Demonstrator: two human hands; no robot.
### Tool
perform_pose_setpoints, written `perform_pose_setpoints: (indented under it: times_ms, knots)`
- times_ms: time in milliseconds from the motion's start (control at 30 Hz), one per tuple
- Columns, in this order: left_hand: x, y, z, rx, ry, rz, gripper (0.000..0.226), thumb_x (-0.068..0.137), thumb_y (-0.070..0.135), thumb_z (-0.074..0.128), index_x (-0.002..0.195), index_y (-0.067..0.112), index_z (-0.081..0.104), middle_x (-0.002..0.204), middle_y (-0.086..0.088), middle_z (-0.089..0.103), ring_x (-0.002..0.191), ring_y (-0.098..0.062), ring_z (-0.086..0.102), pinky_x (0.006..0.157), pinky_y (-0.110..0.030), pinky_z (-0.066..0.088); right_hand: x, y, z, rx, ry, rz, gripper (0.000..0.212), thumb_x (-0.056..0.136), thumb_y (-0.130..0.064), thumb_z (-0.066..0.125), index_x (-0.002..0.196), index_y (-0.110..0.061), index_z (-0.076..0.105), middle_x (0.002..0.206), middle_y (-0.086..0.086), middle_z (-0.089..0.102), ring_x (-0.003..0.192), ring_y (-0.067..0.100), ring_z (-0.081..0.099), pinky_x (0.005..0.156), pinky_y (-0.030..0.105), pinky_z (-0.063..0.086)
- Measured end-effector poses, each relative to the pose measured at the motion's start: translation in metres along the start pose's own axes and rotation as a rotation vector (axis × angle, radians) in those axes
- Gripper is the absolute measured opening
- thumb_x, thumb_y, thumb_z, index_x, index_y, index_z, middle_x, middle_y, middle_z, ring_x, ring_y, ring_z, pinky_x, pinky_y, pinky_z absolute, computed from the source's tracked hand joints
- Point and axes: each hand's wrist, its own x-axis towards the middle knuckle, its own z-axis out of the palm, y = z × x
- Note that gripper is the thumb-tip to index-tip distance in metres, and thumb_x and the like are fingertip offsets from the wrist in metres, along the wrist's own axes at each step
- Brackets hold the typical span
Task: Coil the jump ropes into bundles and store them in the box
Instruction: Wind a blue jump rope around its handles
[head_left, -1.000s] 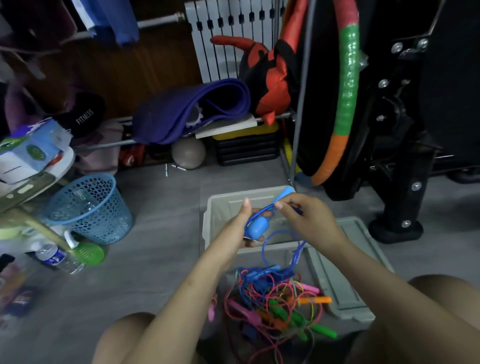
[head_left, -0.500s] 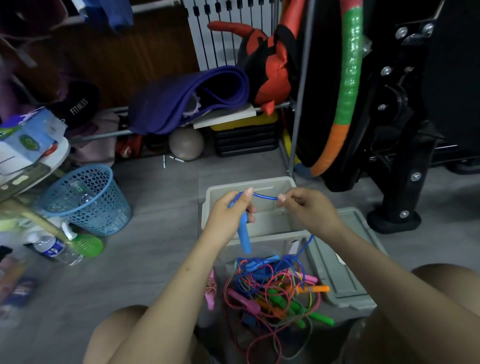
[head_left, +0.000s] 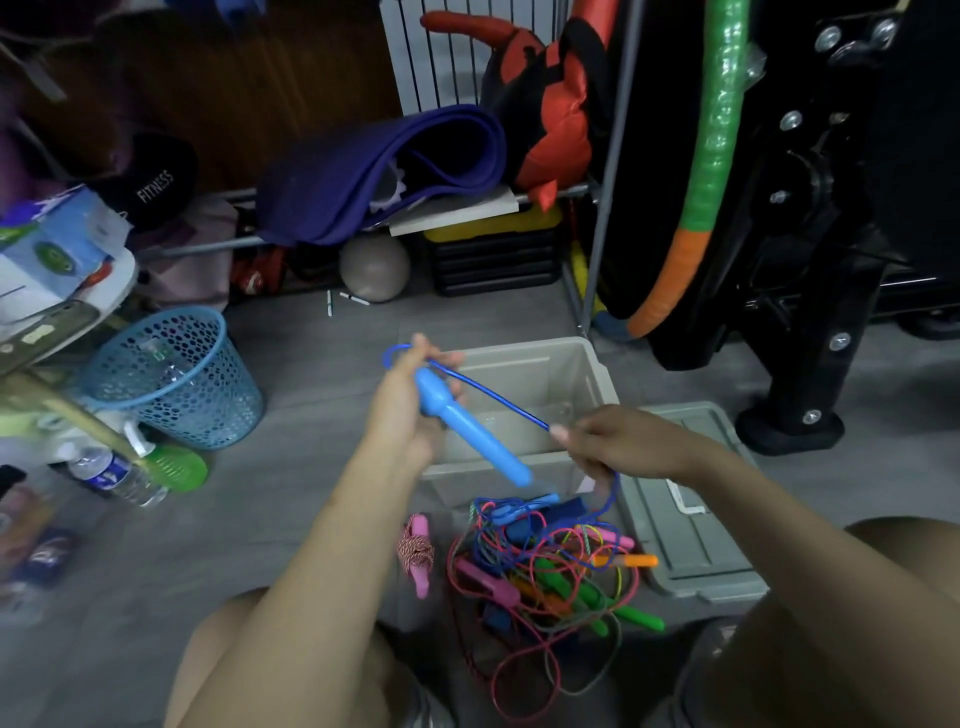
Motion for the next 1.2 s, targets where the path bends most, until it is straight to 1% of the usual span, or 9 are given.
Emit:
perform_pose_setpoints:
  times_ms: [133, 267, 400, 500, 600, 767, 967, 1100, 1200]
  knots:
    - [0.004, 0.019, -0.018, 0.635, 0.165, 0.283, 0.026, 0.094, 0.026, 0.057, 0.069, 0.019, 0.056, 0.055, 0.004, 0.048, 0.048, -0.009, 0.043, 0.043, -0.015, 0.041, 0.000, 0.016, -0.016, -0.238, 0.002, 0.108, 0.044, 0.099, -0.038, 0.039, 0.061, -0.018, 0.045, 0.061, -0.003, 0.053, 0.065, 0.016, 0.054, 0.074, 0.030, 0.044]
    - [-0.006, -0.004, -0.008, 0.984, -0.171, 0.177, 0.012, 0.082, 0.028, 0.072, 0.093, 0.029, 0.068, 0.078, 0.004, 0.062, 0.065, -0.007, 0.055, 0.056, -0.018, 0.046, 0.006, 0.006, -0.012, -0.081, 0.296, -0.132, 0.036, 0.099, -0.029, 0.040, 0.064, -0.022, 0.044, 0.064, -0.006, 0.045, 0.064, 0.006, 0.044, 0.067, 0.023, 0.036]
    - [-0.009, -0.039, 0.009, 0.969, -0.377, 0.086, 0.045, 0.071, 0.021, 0.081, 0.112, 0.028, 0.063, 0.075, 0.007, 0.054, 0.059, -0.001, 0.051, 0.057, -0.019, 0.045, 0.005, -0.014, -0.004, 0.202, 0.304, -0.318, 0.033, 0.100, -0.028, 0.039, 0.073, -0.014, 0.050, 0.062, -0.011, 0.040, 0.059, 0.004, 0.037, 0.058, 0.015, 0.032]
    - [-0.013, -0.055, 0.020, 0.917, -0.422, 0.066, 0.027, 0.076, 0.014, 0.078, 0.094, 0.027, 0.062, 0.070, 0.004, 0.053, 0.050, -0.002, 0.048, 0.052, -0.016, 0.043, 0.006, -0.021, 0.000, 0.295, 0.308, -0.388, 0.031, 0.099, -0.025, 0.039, 0.076, -0.008, 0.052, 0.063, -0.012, 0.044, 0.059, 0.001, 0.041, 0.059, 0.013, 0.035]
    - [-0.017, -0.064, 0.026, 0.863, -0.398, 0.027, 0.017, 0.083, 0.013, 0.071, 0.077, 0.020, 0.057, 0.057, 0.007, 0.054, 0.044, -0.005, 0.046, 0.050, -0.014, 0.042, 0.008, -0.025, 0.004, 0.368, 0.350, -0.388, 0.029, 0.096, -0.031, 0.043, 0.072, -0.025, 0.059, 0.082, -0.004, 0.049, 0.069, 0.007, 0.050, 0.060, 0.014, 0.042]
    - [-0.014, -0.066, 0.026, 0.748, -0.337, 0.009, 0.009, 0.090, 0.014, 0.062, 0.082, 0.011, 0.064, 0.083, -0.012, 0.065, 0.054, -0.009, 0.054, 0.061, -0.023, 0.050, 0.011, -0.020, 0.004, 0.376, 0.498, -0.276, 0.017, 0.099, -0.028, 0.043, 0.092, -0.029, 0.058, 0.089, 0.001, 0.051, 0.070, 0.011, 0.055, 0.061, 0.020, 0.050]
    - [-0.012, -0.050, 0.024, 0.437, -0.173, -0.092, 0.015, 0.093, 0.018, 0.056, 0.080, 0.015, 0.061, 0.057, 0.008, 0.066, 0.041, -0.007, 0.054, 0.046, -0.019, 0.047, 0.016, -0.006, 0.019, 0.697, 0.160, 0.018, 0.035, 0.100, -0.037, 0.030, 0.129, -0.018, 0.036, 0.080, 0.003, 0.060, 0.069, 0.013, 0.062, 0.074, 0.026, 0.054]
    - [0.000, -0.038, 0.015, 0.304, -0.089, -0.101, 0.016, 0.096, 0.019, 0.051, 0.082, 0.015, 0.059, 0.058, 0.009, 0.064, 0.039, -0.006, 0.047, 0.045, -0.018, 0.044, 0.010, 0.002, 0.022, 0.248, 0.111, 0.021, 0.047, 0.100, -0.042, 0.027, 0.098, -0.012, 0.063, 0.068, 0.000, 0.060, 0.065, 0.014, 0.057, 0.063, 0.017, 0.044]
    - [0.012, -0.023, 0.001, 0.311, 0.056, -0.012, 0.017, 0.097, 0.018, 0.051, 0.082, 0.017, 0.057, 0.056, 0.007, 0.053, 0.036, -0.005, 0.043, 0.041, -0.016, 0.039, 0.003, 0.011, 0.007, -0.129, 0.038, -0.011, 0.036, 0.098, -0.039, 0.040, 0.070, -0.022, 0.054, 0.064, -0.008, 0.050, 0.062, 0.005, 0.049, 0.061, 0.012, 0.037]
